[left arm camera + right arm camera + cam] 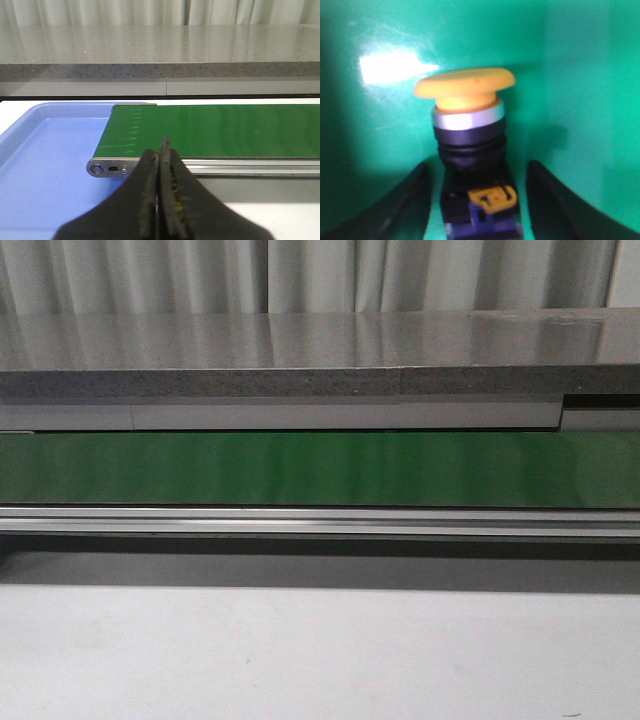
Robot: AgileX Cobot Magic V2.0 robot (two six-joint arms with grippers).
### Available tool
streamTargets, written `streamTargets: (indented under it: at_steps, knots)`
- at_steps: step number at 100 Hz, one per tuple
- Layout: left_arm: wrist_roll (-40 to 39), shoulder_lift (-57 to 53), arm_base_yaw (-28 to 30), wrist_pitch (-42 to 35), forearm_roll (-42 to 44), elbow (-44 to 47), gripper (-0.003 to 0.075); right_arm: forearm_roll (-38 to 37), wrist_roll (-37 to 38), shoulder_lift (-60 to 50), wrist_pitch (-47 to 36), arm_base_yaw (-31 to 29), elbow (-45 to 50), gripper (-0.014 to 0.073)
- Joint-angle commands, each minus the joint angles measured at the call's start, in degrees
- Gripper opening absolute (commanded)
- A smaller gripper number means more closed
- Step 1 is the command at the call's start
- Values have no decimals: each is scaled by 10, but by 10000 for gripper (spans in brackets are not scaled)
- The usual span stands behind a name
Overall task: Move button from right to left
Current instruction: 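Lower the right gripper and grasp the yellow-capped button switch, then lift the switch and place it on the conveyor belt, open right gripper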
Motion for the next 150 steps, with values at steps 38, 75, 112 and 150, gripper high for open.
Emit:
streamTargets:
  at_steps: [38, 75, 112, 150]
  knots:
    - [-1, -17, -3, -49, -3, 25, -20, -4, 15, -72, 4, -4, -19, 216]
    - [-1, -17, -3, -49, -3, 25, -20, 63, 43, -210, 84, 7, -19, 216]
    - [-1, -17, -3, -49, -3, 25, -20, 90, 35, -239, 174, 111, -18, 216]
    - [-1, -17, -3, -49, -3, 25, -20, 90, 47, -179, 171, 160, -18, 216]
